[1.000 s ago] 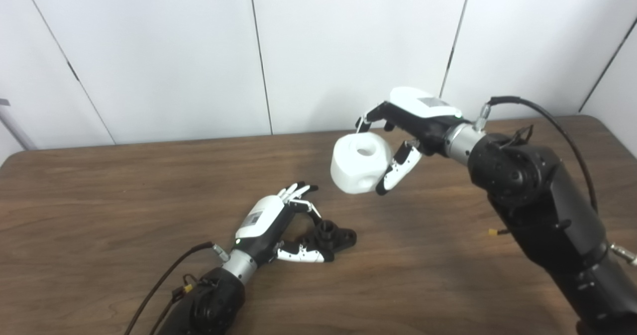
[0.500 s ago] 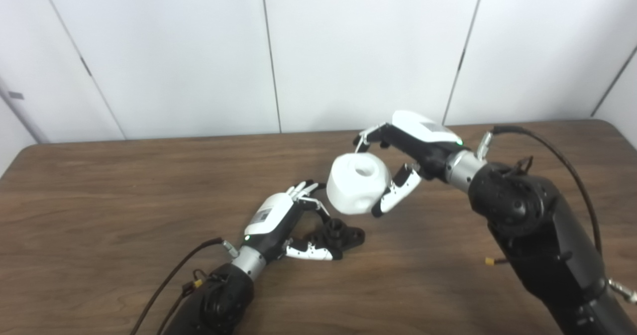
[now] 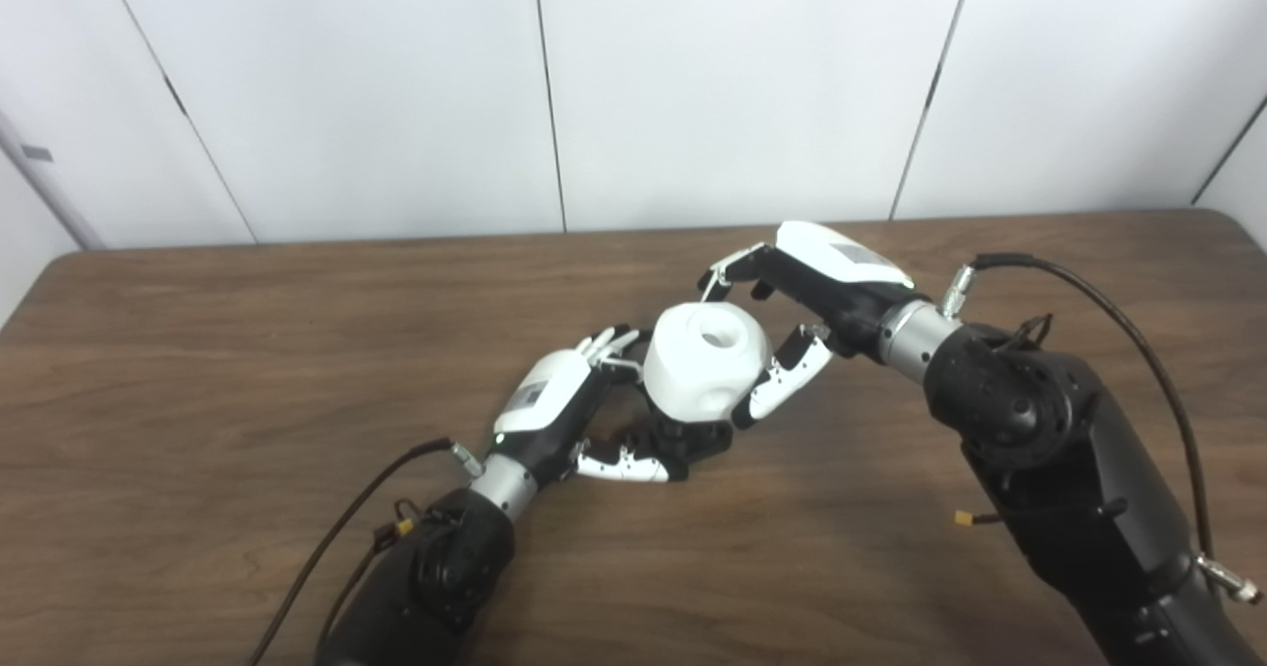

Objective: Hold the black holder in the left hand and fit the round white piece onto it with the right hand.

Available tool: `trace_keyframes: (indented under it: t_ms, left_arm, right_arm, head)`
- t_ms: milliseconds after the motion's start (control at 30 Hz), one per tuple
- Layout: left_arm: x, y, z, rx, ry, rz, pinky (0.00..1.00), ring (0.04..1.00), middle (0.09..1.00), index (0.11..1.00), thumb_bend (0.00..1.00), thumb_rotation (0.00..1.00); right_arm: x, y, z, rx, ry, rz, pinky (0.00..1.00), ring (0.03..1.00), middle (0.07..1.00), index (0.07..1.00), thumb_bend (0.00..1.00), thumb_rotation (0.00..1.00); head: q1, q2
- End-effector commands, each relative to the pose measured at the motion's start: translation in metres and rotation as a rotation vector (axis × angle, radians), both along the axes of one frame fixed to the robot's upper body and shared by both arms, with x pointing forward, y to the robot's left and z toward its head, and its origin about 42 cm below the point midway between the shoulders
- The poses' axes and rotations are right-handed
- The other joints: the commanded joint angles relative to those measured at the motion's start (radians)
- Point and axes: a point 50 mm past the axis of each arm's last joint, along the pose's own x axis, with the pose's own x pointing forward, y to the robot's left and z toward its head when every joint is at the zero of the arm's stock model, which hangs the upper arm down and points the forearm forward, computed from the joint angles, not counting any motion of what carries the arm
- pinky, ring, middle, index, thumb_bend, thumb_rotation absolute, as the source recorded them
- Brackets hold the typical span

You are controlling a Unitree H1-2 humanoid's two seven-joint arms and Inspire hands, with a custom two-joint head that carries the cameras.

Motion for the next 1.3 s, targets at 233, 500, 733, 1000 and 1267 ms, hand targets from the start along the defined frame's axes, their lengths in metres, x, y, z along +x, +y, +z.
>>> trace_keyframes:
  t_ms: [233, 500, 733, 1000, 1267]
  left_arm:
    - [-0.032, -0.022, -0.035, 0.031, 0.155, -0.049, 1.0, 1.0, 0.945, 0.483, 0.52, 0.06]
    - [-0.034, -0.025, -0.032, 0.033, 0.153, -0.055, 1.0, 1.0, 0.943, 0.483, 0.52, 0.06]
    - [-0.037, -0.029, -0.031, 0.032, 0.159, -0.059, 1.0, 1.0, 0.942, 0.483, 0.52, 0.06]
    - [-0.04, -0.031, -0.031, 0.033, 0.158, -0.066, 1.0, 1.0, 0.939, 0.483, 0.52, 0.06]
    - [-0.041, -0.032, -0.032, 0.033, 0.159, -0.066, 1.0, 1.0, 0.936, 0.483, 0.52, 0.06]
  right_arm:
    - [0.003, 0.002, 0.007, 0.016, -0.042, -0.007, 0.79, 0.851, 0.811, 0.482, 0.52, 0.13]
    - [0.004, 0.003, 0.001, -0.011, -0.026, -0.002, 0.81, 0.852, 0.814, 0.483, 0.52, 0.13]
    - [0.007, 0.003, -0.006, -0.017, -0.021, 0.0, 0.78, 0.839, 0.808, 0.482, 0.52, 0.13]
    - [0.016, 0.003, -0.01, -0.024, -0.017, -0.003, 0.79, 0.84, 0.808, 0.483, 0.52, 0.13]
    - [0.027, 0.009, -0.012, -0.048, -0.03, 0.005, 0.84, 0.843, 0.805, 0.482, 0.52, 0.14]
  head:
    - [0.005, 0.011]
    - [0.01, 0.017]
    - [0.015, 0.018]
    - [0.018, 0.017]
    - [0.02, 0.021]
